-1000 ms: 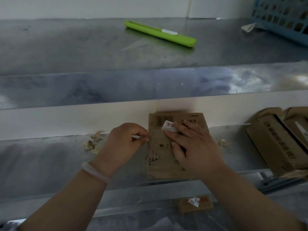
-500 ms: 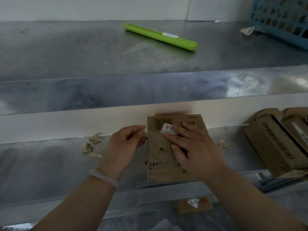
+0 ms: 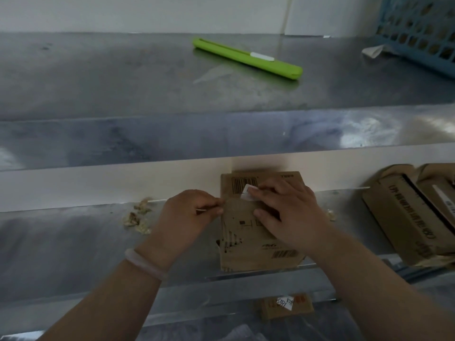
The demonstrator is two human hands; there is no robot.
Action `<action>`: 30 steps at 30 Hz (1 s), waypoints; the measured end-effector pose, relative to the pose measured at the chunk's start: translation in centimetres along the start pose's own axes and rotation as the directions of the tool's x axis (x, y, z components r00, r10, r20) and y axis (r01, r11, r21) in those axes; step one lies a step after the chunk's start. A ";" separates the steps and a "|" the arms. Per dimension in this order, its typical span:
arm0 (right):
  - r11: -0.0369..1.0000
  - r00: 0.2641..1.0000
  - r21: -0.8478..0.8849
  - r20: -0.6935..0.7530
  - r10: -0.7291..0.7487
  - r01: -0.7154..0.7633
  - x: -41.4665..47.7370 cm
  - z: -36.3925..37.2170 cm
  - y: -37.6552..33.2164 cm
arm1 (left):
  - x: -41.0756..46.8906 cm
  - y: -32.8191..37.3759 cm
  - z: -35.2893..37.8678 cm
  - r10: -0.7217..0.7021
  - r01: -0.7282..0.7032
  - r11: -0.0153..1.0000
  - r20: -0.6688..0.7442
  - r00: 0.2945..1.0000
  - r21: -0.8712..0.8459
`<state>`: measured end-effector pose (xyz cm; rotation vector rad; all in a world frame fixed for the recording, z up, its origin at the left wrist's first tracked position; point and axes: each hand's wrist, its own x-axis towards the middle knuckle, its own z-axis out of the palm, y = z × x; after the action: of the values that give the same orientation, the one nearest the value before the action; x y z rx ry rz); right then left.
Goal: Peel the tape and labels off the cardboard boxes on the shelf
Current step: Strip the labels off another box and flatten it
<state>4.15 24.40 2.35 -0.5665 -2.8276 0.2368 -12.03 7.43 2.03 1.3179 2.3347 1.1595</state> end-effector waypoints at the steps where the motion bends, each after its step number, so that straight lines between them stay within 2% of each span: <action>1: 1.000 1.000 0.004 0.006 0.002 -0.002 -0.1 0.0 0.0 | 0.1 0.1 0.0 0.013 -0.013 1.000 -0.038 0.999 0.006; 4: 0.999 0.998 0.011 0.049 0.035 -0.036 -0.1 -0.2 -0.1 | 0.3 0.3 0.1 0.085 -0.080 0.995 -0.081 0.993 0.067; 6: 0.998 0.991 0.011 0.122 0.061 -0.063 0.0 -0.4 -0.1 | 0.4 0.4 0.0 0.068 -0.062 0.996 -0.100 0.993 0.064; 9: 0.999 0.983 0.007 0.176 0.050 -0.052 0.1 -0.5 0.0 | 0.5 0.3 0.2 -0.037 0.036 0.999 -0.138 0.990 -0.010; 12: 0.998 0.981 0.017 0.185 0.054 -0.058 0.0 -0.6 0.0 | 0.9 0.7 1.3 -0.219 0.180 0.963 -0.191 0.957 -0.201; 16: 0.998 0.980 0.014 0.188 0.063 -0.067 0.2 -0.7 -0.2 | 1.4 0.9 2.3 -0.501 0.339 0.756 -0.162 0.850 -0.560; 19: 0.998 0.979 0.008 0.198 0.054 -0.057 0.1 -0.7 -0.2 | 2.4 1.1 2.2 -0.638 0.306 0.491 -0.098 0.763 -0.815; 21: 0.999 0.979 0.006 0.198 0.048 -0.050 0.1 -0.6 -0.2 | 3.0 1.5 1.7 -0.652 0.281 0.395 -0.051 0.757 -0.874; 25: 0.999 0.980 0.012 0.196 0.047 -0.051 0.1 -0.6 -0.1 | 2.9 1.8 0.5 -0.584 0.290 0.199 0.124 0.802 -0.936; 27: 0.999 0.982 0.010 0.186 0.041 -0.044 0.1 -0.5 -0.1 | 2.2 1.3 0.0 -0.536 0.317 0.230 0.152 0.831 -0.920; 30: 0.999 0.983 0.010 0.181 0.033 -0.035 0.1 -0.5 -0.1 | 1.1 0.7 -0.5 -0.447 0.332 0.445 0.115 0.887 -0.832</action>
<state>4.19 24.39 2.88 -0.6201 -2.9903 0.3296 -12.51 8.26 3.12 0.3154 1.5450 1.8480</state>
